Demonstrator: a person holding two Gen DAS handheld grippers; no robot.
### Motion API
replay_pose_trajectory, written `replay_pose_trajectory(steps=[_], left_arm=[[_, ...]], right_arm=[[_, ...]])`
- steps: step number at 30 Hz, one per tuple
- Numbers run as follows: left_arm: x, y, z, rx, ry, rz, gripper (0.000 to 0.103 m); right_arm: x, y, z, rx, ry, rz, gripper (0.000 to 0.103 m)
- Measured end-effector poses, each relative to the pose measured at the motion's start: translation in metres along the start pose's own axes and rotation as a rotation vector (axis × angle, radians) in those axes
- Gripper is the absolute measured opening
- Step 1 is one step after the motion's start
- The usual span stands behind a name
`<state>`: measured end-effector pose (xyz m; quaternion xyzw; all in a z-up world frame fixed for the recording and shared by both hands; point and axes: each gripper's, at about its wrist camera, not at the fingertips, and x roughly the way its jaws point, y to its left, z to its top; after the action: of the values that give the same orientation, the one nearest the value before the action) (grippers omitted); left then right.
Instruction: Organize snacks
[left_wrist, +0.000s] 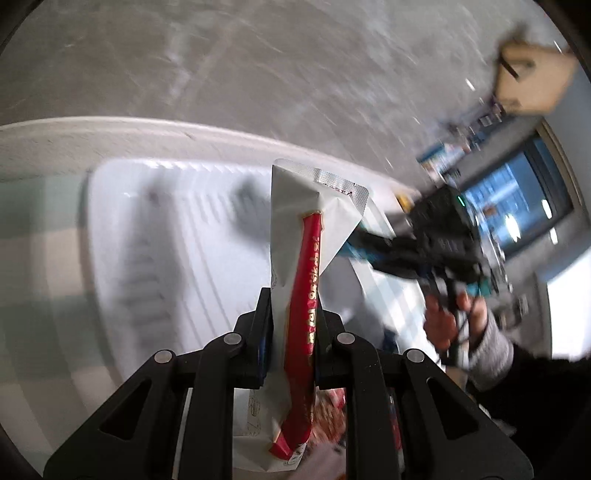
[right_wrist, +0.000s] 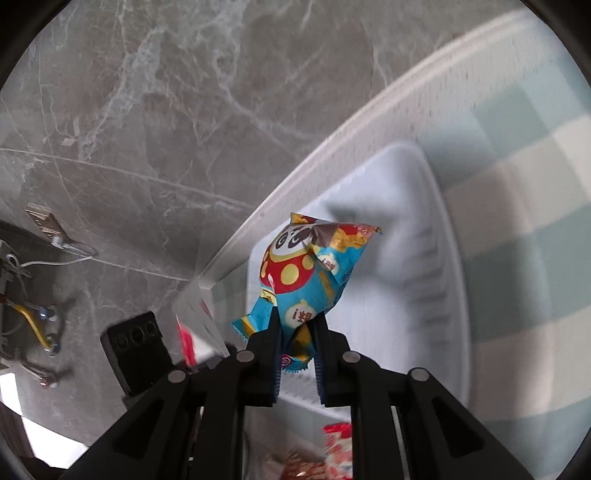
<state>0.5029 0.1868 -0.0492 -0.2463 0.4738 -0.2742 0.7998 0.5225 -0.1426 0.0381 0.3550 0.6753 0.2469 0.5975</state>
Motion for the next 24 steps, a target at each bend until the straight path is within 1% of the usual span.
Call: replay_pose_trajectory(steps=[2, 4, 5, 8, 11, 13, 14, 15, 16, 17, 19, 20, 21, 24], left_arm=[[0.003, 0.013, 0.011, -0.038, -0.025, 0.030, 0.015], [0.007, 0.022, 0.016, -0.052, -0.033, 0.071, 0.015], [0.013, 0.027, 0.019, -0.054, -0.030, 0.096, 0.015], [0.020, 0.040, 0.024, -0.079, -0.023, 0.132, 0.015], [0.028, 0.045, 0.024, -0.079, -0.019, 0.201, 0.017], [0.031, 0.047, 0.024, -0.081, -0.021, 0.243, 0.023], [0.031, 0.048, 0.023, -0.076, -0.023, 0.262, 0.039], [0.031, 0.047, 0.023, -0.070, -0.026, 0.277, 0.057], [0.028, 0.045, 0.022, -0.057, -0.038, 0.271, 0.057], [0.027, 0.043, 0.022, -0.046, -0.040, 0.285, 0.058], [0.024, 0.035, 0.021, -0.013, -0.041, 0.338, 0.058], [0.020, 0.032, 0.022, 0.001, -0.050, 0.349, 0.058], [0.016, 0.030, 0.022, 0.005, -0.057, 0.352, 0.059], [0.003, 0.012, 0.019, 0.036, -0.091, 0.372, 0.061]], right_arm=[[0.000, -0.002, 0.006, -0.009, -0.001, -0.022, 0.016], [0.003, -0.003, 0.010, -0.024, 0.004, -0.048, 0.016], [0.004, -0.004, 0.010, -0.032, 0.005, -0.062, 0.016], [0.014, -0.003, 0.015, -0.058, 0.016, -0.105, 0.016], [0.022, -0.001, 0.017, -0.095, 0.025, -0.156, 0.016], [0.027, 0.001, 0.018, -0.121, 0.033, -0.200, 0.016], [0.029, 0.003, 0.018, -0.136, 0.034, -0.223, 0.019], [0.031, 0.004, 0.018, -0.146, 0.038, -0.245, 0.019], [0.032, 0.005, 0.018, -0.156, 0.045, -0.270, 0.019], [0.032, 0.006, 0.017, -0.166, 0.045, -0.290, 0.022], [0.033, 0.010, 0.014, -0.188, 0.046, -0.322, 0.030], [0.031, 0.012, 0.013, -0.194, 0.042, -0.328, 0.038], [0.029, 0.015, 0.012, -0.201, 0.035, -0.335, 0.041], [0.017, 0.028, 0.009, -0.243, 0.006, -0.356, 0.042]])
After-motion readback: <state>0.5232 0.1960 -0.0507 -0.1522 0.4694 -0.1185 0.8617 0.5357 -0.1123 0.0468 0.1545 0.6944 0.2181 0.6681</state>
